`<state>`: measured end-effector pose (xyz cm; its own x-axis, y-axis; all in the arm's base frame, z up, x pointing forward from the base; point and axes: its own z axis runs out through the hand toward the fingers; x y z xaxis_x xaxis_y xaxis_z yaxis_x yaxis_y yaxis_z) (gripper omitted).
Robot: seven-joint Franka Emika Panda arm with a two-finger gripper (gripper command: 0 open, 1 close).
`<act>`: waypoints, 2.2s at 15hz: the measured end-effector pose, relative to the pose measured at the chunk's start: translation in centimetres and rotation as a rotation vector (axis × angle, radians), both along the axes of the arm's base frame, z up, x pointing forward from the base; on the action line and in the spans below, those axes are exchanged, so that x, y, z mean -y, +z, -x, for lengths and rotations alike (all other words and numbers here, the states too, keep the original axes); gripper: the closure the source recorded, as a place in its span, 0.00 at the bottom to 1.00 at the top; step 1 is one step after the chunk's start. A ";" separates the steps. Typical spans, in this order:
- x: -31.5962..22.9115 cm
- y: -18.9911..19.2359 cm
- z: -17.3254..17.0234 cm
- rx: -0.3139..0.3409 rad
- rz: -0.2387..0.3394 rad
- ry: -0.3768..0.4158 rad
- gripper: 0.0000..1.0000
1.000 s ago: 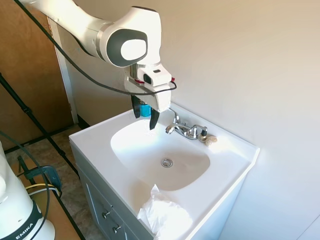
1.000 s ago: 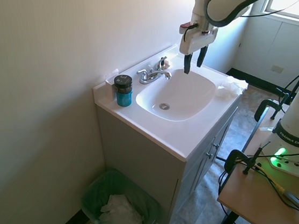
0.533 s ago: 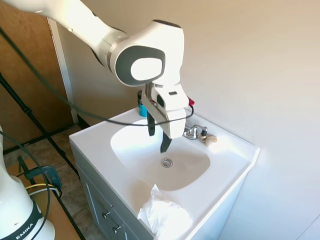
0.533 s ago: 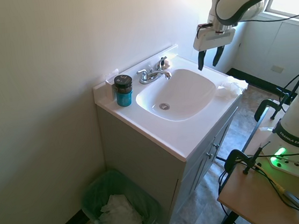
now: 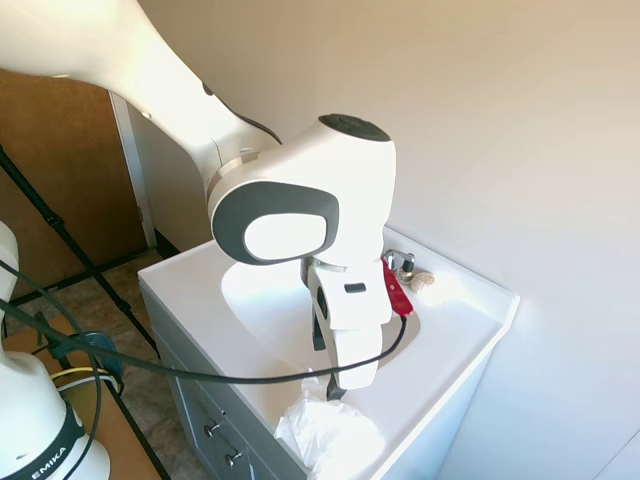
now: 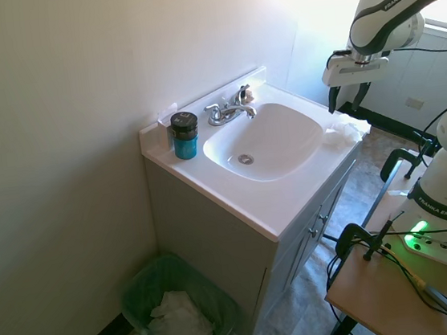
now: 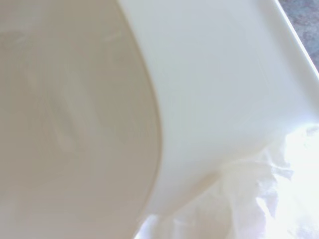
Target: Throw the tissue in the trash bin
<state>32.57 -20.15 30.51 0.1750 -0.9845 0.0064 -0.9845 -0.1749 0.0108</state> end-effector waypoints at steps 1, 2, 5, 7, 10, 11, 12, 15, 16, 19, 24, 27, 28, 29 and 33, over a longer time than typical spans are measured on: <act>0.7 -0.6 0.4 -0.006 -0.002 -0.018 0.00; 1.3 -1.0 0.8 -0.013 -0.004 -0.032 0.00; 2.4 -2.7 1.5 -0.036 -0.016 -0.059 0.00; 2.6 -3.9 1.7 -0.054 -0.024 -0.062 0.00; 3.1 -5.5 2.0 -0.066 -0.030 -0.069 1.00; 3.2 -6.0 2.1 -0.071 -0.032 -0.067 1.00; 3.1 -6.4 2.0 -0.075 -0.033 -0.065 1.00; 2.7 -7.0 1.7 -0.075 -0.031 -0.052 1.00; 2.7 -7.1 1.6 -0.075 -0.032 -0.050 1.00; 2.6 -7.2 1.5 -0.064 -0.035 -0.048 1.00; 2.7 -7.2 1.4 -0.050 -0.037 -0.041 1.00; 2.6 -6.9 1.0 -0.027 -0.036 -0.025 1.00; 2.6 -6.7 0.7 -0.018 -0.039 -0.017 1.00; 2.5 -6.4 0.5 -0.006 -0.038 -0.008 1.00; 2.1 -4.7 -0.3 0.035 -0.023 0.017 1.00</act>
<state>32.83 -22.21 25.81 0.1920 -0.9813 -0.0097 -0.9811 -0.1917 -0.0282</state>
